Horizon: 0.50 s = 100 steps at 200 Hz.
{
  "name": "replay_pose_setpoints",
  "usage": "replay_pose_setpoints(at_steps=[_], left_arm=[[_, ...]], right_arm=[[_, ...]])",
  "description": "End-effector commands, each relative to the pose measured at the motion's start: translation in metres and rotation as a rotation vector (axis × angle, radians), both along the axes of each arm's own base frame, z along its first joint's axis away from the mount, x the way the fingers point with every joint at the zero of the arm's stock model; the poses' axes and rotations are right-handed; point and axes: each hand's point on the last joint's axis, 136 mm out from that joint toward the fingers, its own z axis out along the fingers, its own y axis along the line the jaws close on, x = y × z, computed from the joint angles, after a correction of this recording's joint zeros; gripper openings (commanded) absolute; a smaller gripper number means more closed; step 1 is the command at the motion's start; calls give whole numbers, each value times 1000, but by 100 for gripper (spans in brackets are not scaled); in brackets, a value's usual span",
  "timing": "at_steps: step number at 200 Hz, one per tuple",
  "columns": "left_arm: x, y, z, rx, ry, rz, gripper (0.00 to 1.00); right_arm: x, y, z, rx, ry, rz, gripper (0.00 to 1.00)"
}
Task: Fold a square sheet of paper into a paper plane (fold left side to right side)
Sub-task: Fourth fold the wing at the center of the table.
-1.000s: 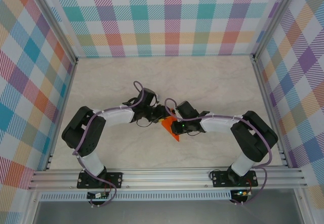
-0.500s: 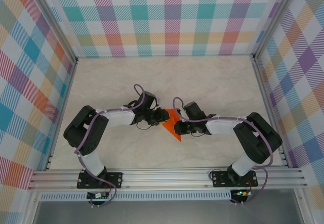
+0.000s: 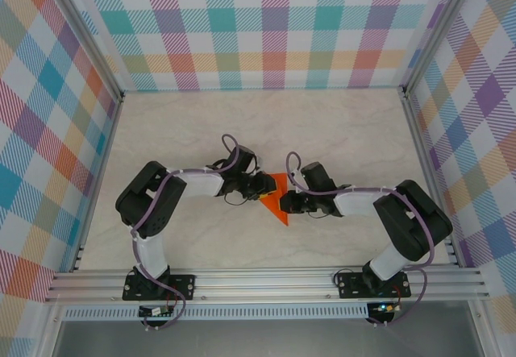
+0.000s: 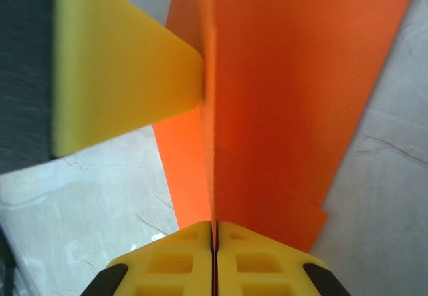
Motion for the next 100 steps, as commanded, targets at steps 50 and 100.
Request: replay_pose_setpoints(at_steps=[50,100], left_arm=[[-1,-8,-10,-5,22,-15,31],[-3,-5,-16,11,29,-12,31]], right_arm=[[-2,3,-6,70,66,8,9],[-2,0,-9,53,68,3,12]])
